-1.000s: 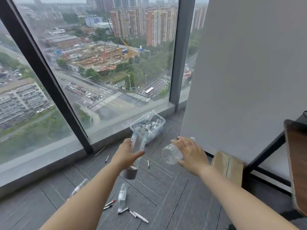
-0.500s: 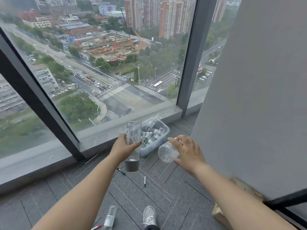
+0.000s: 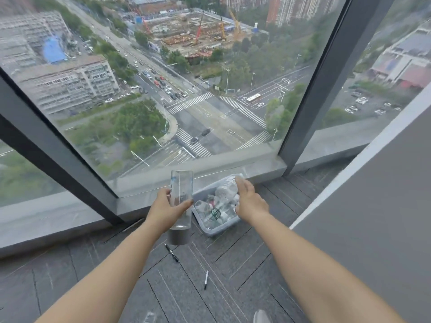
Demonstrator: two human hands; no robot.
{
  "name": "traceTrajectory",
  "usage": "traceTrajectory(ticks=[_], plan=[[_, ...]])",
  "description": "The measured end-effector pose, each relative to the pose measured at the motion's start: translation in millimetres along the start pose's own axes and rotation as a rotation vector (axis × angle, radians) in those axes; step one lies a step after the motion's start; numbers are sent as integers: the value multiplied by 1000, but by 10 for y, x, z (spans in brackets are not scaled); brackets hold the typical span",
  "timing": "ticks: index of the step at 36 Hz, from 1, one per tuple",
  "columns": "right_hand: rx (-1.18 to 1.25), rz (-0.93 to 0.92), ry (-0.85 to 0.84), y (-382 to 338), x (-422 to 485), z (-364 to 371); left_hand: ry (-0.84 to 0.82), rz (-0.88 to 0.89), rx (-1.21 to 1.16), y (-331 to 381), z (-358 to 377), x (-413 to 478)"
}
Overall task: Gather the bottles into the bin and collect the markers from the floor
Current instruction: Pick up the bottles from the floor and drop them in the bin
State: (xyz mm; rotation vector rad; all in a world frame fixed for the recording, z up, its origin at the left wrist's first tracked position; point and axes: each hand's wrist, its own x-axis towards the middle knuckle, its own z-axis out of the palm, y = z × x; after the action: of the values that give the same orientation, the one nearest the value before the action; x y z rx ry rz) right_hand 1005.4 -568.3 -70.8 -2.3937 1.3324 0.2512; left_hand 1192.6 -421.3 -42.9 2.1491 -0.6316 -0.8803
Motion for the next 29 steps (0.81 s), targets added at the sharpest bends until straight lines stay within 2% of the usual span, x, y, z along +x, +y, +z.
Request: traceTrajectory(ticks=[4,9,24,26,29], plan=[[-11,-32,-144,176,82,109,36,-74,11,-22,127,41],[-30,-34,-209,505,139,30,47,-150,18,70,372,58],[260,51,-176,1202,144,-189,23,-163,-53,560,1241,382],[279,46,-170,1252,155,-199,32,-151,-23,672,1277,545],[292,37,-151,1330,196,-221,29,-138,166,818,1304,776]])
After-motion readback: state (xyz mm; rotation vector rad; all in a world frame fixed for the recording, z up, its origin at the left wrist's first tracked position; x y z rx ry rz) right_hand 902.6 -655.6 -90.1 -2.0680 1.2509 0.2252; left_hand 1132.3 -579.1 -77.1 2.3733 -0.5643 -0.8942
